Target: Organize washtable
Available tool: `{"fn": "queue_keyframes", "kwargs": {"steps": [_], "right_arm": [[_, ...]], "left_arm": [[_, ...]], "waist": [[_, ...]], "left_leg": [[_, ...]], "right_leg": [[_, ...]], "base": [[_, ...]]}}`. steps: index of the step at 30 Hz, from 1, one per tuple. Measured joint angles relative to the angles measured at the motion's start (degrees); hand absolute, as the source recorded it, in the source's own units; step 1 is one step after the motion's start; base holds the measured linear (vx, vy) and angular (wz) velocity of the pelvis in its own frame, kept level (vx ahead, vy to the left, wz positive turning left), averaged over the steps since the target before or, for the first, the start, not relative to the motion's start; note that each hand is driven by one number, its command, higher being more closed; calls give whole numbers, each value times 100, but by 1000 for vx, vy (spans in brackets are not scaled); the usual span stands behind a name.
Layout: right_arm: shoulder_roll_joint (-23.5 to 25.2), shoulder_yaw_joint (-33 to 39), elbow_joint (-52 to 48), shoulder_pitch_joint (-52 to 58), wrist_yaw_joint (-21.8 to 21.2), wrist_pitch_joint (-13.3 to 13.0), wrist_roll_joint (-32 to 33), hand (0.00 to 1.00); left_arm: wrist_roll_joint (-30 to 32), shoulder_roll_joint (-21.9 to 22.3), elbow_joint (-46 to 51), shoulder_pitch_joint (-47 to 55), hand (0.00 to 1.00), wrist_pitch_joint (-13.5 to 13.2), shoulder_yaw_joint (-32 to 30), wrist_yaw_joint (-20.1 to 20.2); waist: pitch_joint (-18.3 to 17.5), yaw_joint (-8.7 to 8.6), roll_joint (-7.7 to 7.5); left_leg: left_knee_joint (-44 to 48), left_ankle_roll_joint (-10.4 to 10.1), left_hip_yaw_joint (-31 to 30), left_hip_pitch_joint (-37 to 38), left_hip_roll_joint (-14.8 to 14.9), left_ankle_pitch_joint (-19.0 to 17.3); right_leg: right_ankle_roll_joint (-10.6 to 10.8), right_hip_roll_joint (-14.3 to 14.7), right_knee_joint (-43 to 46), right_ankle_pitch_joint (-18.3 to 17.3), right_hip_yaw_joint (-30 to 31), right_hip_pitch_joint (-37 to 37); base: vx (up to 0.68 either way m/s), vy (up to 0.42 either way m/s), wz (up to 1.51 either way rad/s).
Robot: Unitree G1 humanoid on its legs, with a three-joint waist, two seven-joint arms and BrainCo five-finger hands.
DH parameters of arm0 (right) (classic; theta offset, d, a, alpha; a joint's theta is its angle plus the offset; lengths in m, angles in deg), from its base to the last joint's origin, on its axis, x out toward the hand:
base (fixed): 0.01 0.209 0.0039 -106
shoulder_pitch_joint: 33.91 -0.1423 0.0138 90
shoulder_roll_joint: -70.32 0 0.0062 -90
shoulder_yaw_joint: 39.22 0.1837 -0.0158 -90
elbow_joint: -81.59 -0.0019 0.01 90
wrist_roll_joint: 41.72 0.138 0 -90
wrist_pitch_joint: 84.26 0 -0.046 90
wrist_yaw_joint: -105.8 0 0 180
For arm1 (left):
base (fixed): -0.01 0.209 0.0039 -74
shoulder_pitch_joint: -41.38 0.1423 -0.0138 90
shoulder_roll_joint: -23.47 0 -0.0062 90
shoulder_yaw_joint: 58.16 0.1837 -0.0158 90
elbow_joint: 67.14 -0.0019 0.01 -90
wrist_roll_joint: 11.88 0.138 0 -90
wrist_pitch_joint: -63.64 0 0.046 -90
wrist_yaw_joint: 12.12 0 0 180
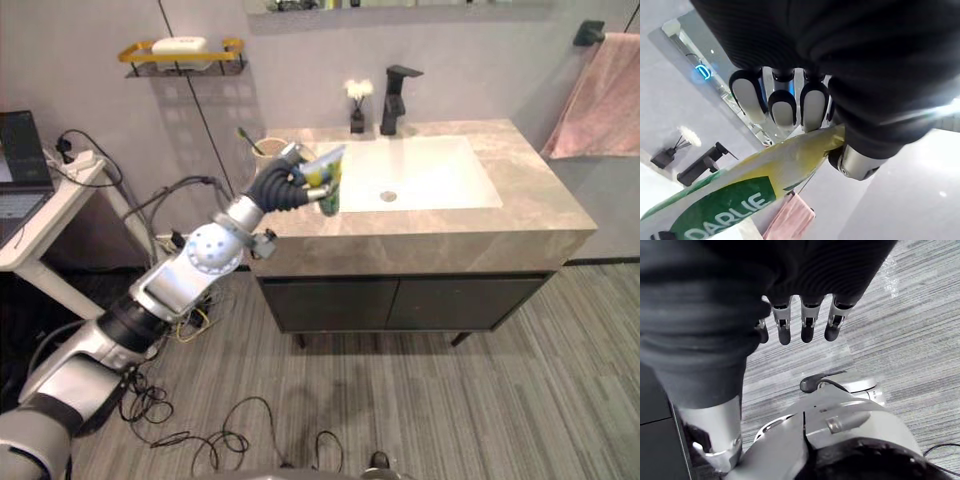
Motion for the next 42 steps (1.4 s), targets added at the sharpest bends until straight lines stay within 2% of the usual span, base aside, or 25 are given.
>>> {"fn": "queue_keyframes", "kwargs": {"steps": [8, 12, 19, 22, 36, 42], "right_arm": [[1, -238, 9, -37, -6, -5, 3, 0], [42, -240, 3, -66, -8, -28, 17, 0], [96, -300, -59, -121, -23, -49, 42, 0], [108, -319, -115, -140, -34, -60, 43, 0], [156, -203, -313, -195, -158, -224, 53, 0], [159, -45, -330, -195, -228, -258, 104, 0]], "left_arm": [[-204, -96, -1058, -978, 100, -109, -22, -108], [-213, -96, -1933, -1383, 100, -105, -23, -91], [-277, -101, -2912, -2106, 100, -99, -52, -87], [-286, -117, -3133, -2287, 100, -100, -65, -84], [-434, -183, -3461, -3012, 100, -128, -328, -102], [-439, -191, -3562, -3040, 100, -145, -523, -218]], "waist": [[-41, -19, -125], [-27, -149, -148], [16, -220, -202], [23, -310, -203], [374, -473, -156], [408, -510, -115]], "left_leg": [[2, -1, 61, -39, -6, 1], [3, -2, 66, -57, -14, 1], [28, -7, 162, -170, -17, -5], [20, -7, 189, -217, -17, -6], [2, -12, 266, -361, -38, -10], [2, -11, 368, -481, -79, -11]], "right_leg": [[-16, 2, -6, 16, 13, -70], [-17, 4, -18, 18, 23, -92], [-54, 11, -161, 115, 131, -203], [-55, 7, -209, 140, 146, -241], [-50, 5, -220, 173, 225, -427], [-42, -4, -317, 270, 338, -562]], "base": [[14, 1, -4], [18, 4, -1], [22, 4, -7], [8, 3, -5], [0, 0, -3], [4, 5, -8]]}}
